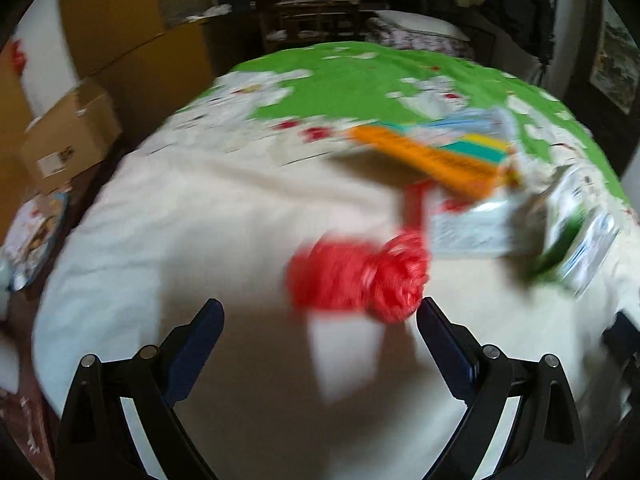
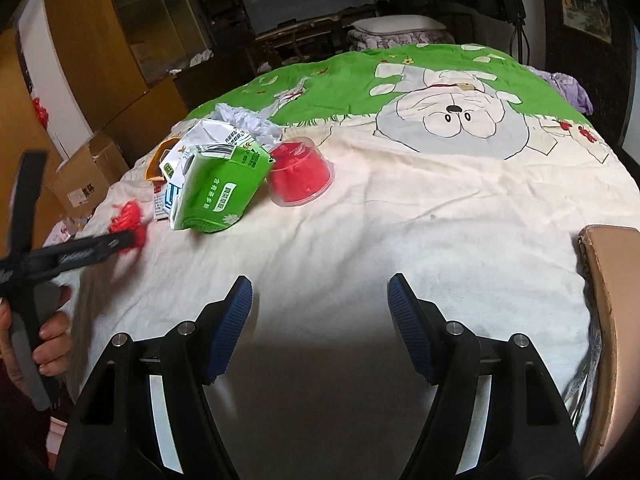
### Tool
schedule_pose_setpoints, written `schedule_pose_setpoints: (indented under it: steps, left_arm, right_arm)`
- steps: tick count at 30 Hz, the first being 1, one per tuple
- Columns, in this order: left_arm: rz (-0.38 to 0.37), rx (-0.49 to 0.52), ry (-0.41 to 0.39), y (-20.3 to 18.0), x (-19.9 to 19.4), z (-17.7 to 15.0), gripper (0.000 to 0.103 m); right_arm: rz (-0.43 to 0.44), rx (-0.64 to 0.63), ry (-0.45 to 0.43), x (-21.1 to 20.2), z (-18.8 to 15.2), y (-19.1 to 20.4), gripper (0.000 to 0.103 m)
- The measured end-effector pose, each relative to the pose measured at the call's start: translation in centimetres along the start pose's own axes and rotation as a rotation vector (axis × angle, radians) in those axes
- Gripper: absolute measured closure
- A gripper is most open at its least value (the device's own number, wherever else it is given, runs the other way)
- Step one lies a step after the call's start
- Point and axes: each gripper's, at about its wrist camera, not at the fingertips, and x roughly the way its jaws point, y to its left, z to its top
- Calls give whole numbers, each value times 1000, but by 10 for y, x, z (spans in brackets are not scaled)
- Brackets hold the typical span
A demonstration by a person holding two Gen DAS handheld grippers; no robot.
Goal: Collect trash
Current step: 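Lower left tool onto red mesh net and close on it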
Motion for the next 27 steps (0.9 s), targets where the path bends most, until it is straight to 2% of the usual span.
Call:
schedule_pose_setpoints:
  steps: [3,6,11,15,19,21,22,24,26,27]
  left_arm:
    - [13,-33,8,28,-11,-14,8]
    - [-14,-50,0,38,-21,-20,8]
    - [-80,-48,-18,19,-24,-11,8]
    - [-83,-64,-25,4,-12,7,8]
    - [-82,-108,0,6,7,14,11]
    - [-95,-107,8,10,11,12,29]
    - [-97,-100,13,10,12,11,35]
    - [-105,-86,19,12,13,8,57]
    - [-122,-76,20,15,11,4,68]
    - [-128,-74,18,15,10,3,70]
  right_arm:
    - [-3,-1,-3,-1,0,0,34]
    - [-9,-3,-8,-2,0,1,34]
    - [-19,-12,-5,-2,0,3,34]
    - [-14,-9,4,0,-1,1,33]
    - [-11,-11,12,2,-2,1,32]
    - [-7,-10,13,4,-2,1,32]
    - [-7,-11,13,4,-2,1,32]
    - [-9,-12,12,5,-3,1,32]
    - [-11,-13,14,6,-3,1,32]
    - [-13,-14,14,6,-3,2,32]
